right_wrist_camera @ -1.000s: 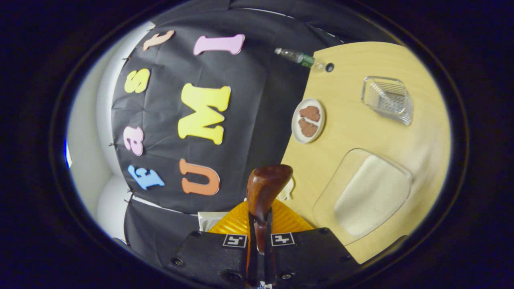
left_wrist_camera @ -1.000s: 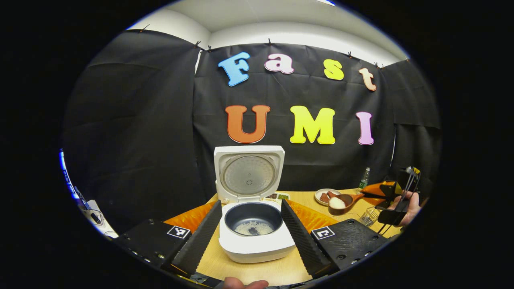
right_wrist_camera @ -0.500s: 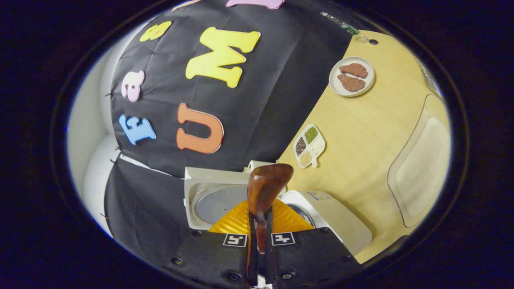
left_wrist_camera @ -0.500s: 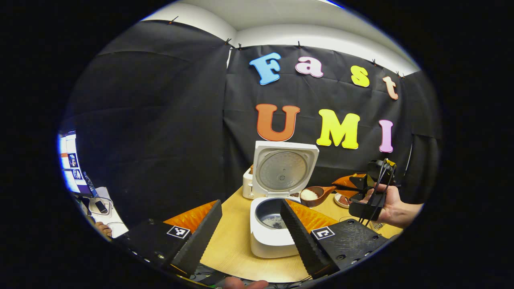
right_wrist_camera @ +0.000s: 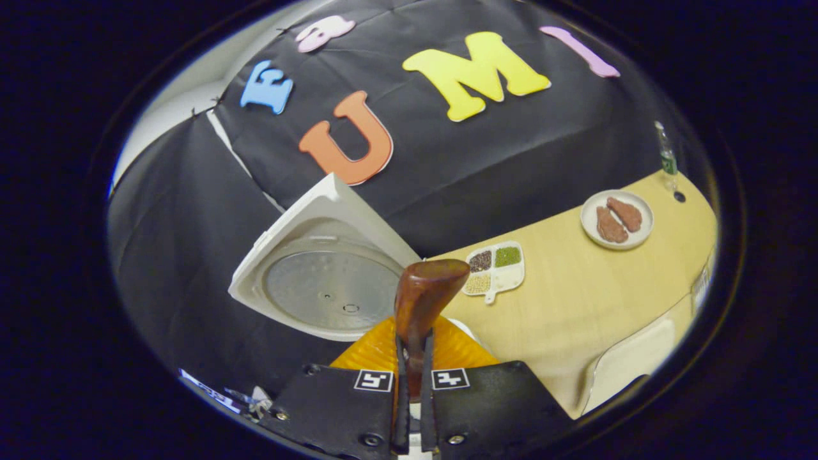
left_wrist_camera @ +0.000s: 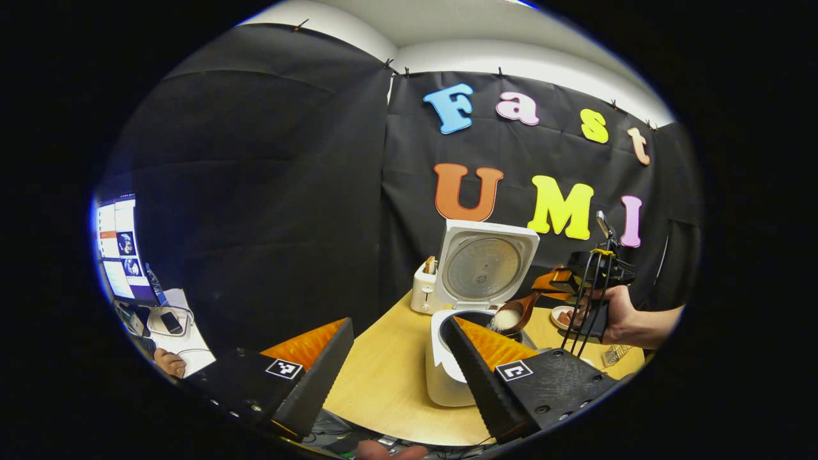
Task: Close the left gripper, press the button to open the rice cooker; take a wooden spoon from the chopstick holder with the right hand, scoop a spoonful of rice and pour it into the rice cooker, then put the wooden spoon back into the chopstick holder.
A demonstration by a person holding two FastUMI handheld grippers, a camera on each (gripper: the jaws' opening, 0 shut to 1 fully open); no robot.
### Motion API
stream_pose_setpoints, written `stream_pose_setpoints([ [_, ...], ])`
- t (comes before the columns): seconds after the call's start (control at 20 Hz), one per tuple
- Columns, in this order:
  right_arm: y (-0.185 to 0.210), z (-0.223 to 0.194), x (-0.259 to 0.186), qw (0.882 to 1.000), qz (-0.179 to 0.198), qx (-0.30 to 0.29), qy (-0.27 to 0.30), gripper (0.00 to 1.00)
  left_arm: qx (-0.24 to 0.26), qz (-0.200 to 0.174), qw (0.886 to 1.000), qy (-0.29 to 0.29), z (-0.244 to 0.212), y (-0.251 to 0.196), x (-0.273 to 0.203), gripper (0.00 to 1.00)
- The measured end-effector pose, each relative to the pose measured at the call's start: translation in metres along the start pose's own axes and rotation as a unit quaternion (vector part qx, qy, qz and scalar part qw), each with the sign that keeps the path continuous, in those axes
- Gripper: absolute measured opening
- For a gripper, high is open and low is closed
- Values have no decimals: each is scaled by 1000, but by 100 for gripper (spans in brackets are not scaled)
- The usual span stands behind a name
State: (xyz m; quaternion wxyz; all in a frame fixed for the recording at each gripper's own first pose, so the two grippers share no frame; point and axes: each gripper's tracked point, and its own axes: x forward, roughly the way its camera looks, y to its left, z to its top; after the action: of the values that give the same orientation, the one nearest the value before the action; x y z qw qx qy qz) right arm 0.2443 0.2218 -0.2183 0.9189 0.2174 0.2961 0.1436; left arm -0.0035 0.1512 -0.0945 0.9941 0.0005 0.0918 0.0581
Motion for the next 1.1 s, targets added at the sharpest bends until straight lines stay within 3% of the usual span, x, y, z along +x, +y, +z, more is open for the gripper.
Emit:
stream_pose_setpoints([
  [0.35, 19, 3, -2, 995, -5, -97, -8, 9, 2, -2, 1000, -7, 2, -1, 0, 94],
  [0.65, 47, 0, -9, 975, 3, -220, -27, 9, 7, -3, 1000, 3, -9, 2, -10, 94],
  [0.85, 73, -6, -17, 945, 17, -322, -46, 8, 5, 2, 1000, 2, -9, 4, -14, 94],
  [1.1, 98, -15, -30, 884, 32, -459, -81, 11, 3, 5, 1000, 4, -12, 4, -20, 94],
])
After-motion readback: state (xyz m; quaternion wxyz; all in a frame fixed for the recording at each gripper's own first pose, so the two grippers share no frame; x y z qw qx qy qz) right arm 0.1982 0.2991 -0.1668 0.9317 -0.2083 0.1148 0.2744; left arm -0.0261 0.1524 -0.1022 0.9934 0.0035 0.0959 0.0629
